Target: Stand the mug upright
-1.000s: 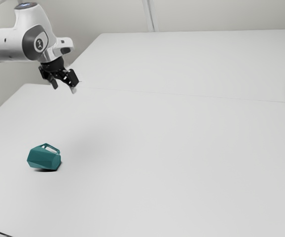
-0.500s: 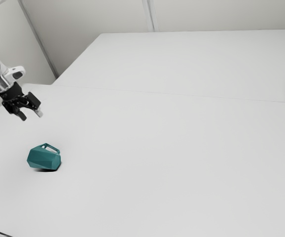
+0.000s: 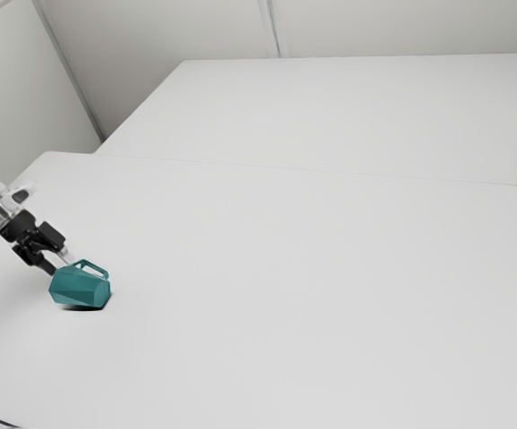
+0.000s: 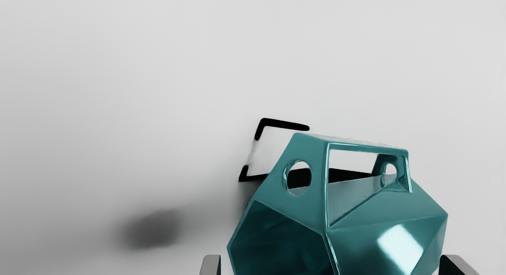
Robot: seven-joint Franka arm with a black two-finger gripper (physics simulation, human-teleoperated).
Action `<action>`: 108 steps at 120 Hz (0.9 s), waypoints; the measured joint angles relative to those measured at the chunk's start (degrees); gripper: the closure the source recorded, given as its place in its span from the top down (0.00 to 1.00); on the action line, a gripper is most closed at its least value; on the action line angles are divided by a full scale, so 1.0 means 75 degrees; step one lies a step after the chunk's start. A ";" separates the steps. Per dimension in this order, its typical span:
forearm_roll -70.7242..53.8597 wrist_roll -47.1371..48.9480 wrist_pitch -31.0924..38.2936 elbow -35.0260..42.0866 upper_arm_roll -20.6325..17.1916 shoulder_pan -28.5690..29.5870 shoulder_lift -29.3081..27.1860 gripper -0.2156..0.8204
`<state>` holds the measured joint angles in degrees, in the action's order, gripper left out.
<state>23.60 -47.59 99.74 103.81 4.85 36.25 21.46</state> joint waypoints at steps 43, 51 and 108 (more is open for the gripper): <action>0.0958 -0.1118 -0.0796 0.0001 -0.0003 0.0248 0.0248 0.66; 0.1089 -0.1262 -0.0916 0.0013 -0.0002 0.0288 0.0244 0.57; 0.1527 -0.1935 -0.1384 0.0063 -0.0003 0.0356 0.0153 0.11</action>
<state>35.05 -62.10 89.36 104.28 4.83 38.92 22.61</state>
